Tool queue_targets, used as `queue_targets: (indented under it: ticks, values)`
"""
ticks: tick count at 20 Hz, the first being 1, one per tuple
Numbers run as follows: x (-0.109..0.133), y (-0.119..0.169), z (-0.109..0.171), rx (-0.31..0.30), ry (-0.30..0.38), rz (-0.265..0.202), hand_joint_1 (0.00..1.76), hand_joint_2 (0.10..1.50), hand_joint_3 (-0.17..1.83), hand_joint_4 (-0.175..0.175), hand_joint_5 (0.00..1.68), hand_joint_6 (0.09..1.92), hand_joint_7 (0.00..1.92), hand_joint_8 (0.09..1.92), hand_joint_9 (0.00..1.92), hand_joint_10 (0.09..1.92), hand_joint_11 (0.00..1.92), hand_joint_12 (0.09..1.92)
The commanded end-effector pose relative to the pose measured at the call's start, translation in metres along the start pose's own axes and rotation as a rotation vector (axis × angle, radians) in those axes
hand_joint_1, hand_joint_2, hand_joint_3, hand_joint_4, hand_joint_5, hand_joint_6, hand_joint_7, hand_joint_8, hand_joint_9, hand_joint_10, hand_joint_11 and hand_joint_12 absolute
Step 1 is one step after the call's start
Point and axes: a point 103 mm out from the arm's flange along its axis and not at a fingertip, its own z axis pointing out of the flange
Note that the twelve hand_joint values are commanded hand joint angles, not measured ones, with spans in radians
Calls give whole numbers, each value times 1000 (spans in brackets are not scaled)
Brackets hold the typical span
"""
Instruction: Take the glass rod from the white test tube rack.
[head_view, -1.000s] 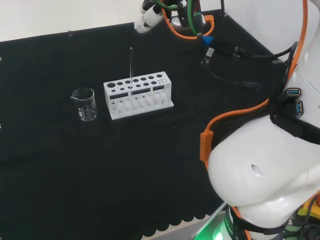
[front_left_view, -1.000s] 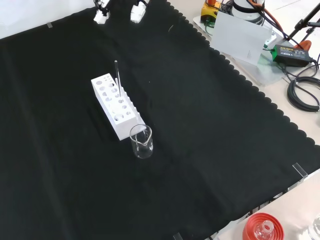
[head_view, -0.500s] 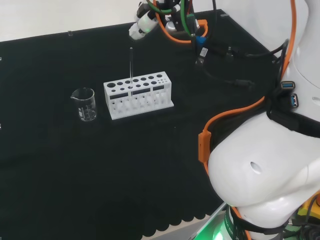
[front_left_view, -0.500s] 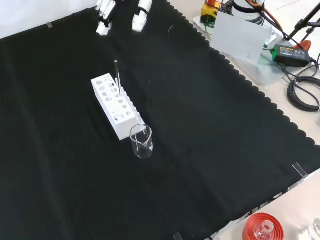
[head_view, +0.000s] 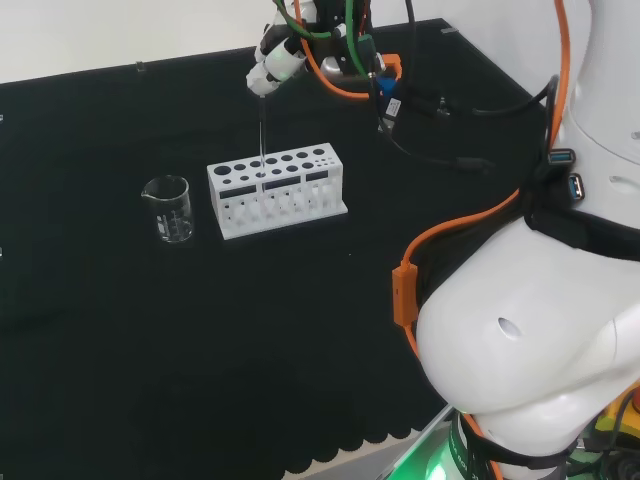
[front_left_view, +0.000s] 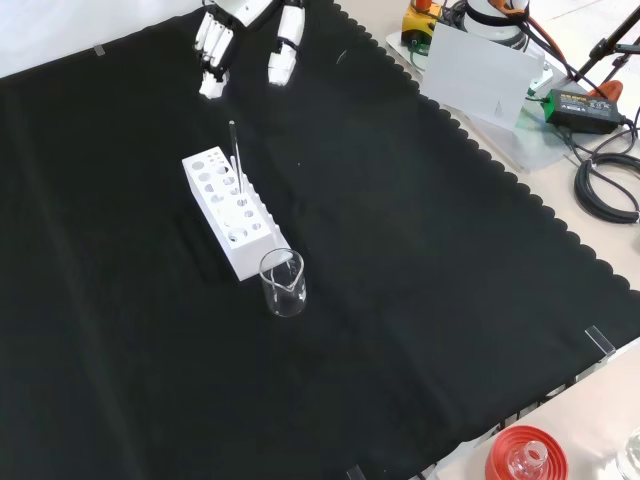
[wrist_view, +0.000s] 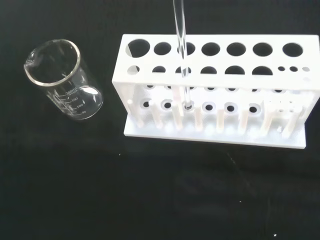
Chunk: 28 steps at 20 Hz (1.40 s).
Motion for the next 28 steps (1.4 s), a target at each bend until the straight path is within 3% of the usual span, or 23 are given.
queue_targets:
  ticks: [1,10,28]
  values:
    - [-1,9,6,36,17,-13,555,1119,-133,-65,367,87,306,852,499,862,392,1379]
    - [-5,26,14,59,54,-59,556,1123,-141,-65,369,87,313,853,505,860,397,1375]
    - [-25,58,28,130,88,-68,554,1128,-159,-65,374,87,315,854,507,859,397,1376]
